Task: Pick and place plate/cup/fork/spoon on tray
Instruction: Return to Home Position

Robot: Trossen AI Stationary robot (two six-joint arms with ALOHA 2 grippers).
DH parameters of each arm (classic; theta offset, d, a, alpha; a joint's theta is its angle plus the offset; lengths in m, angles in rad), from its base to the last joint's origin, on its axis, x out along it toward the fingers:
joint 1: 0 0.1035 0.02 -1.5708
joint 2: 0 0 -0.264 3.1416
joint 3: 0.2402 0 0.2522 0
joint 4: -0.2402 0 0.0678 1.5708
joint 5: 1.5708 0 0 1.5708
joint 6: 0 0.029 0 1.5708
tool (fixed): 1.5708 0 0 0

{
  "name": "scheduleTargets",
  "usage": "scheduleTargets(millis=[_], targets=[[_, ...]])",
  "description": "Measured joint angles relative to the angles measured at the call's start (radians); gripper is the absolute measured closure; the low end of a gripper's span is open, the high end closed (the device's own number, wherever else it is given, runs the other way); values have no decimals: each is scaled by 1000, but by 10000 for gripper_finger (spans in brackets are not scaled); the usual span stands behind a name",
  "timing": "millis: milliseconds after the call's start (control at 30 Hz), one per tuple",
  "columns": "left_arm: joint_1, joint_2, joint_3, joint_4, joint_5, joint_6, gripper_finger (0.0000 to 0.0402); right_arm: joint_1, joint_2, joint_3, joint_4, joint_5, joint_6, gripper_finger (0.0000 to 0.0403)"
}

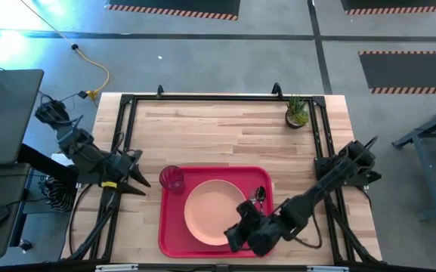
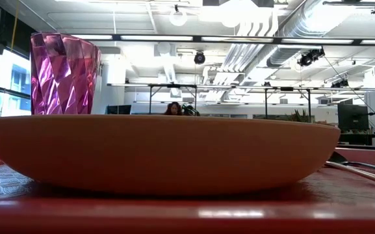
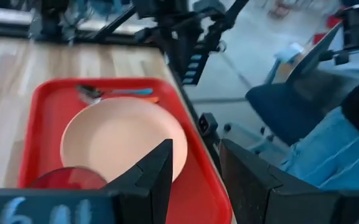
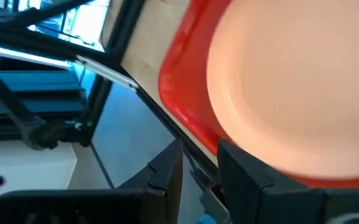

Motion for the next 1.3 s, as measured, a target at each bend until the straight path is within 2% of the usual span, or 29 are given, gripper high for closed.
scheduleTargets(millis=[300,433,767,1033,1300], targets=[[0,-269,-353,299,28,52,277,-28,-56,0,-3,34,-125,311],[0,-401,-446,319,5,78,277,-37,-60,0,-11,33,-126,311],[1,-686,-565,257,-35,166,277,-72,-97,0,-10,33,-160,311],[1,-681,-597,207,-67,213,284,-130,-205,0,-2,61,-391,311],[1,-682,-596,204,-58,226,327,-217,-398,0,-12,83,-828,311]])
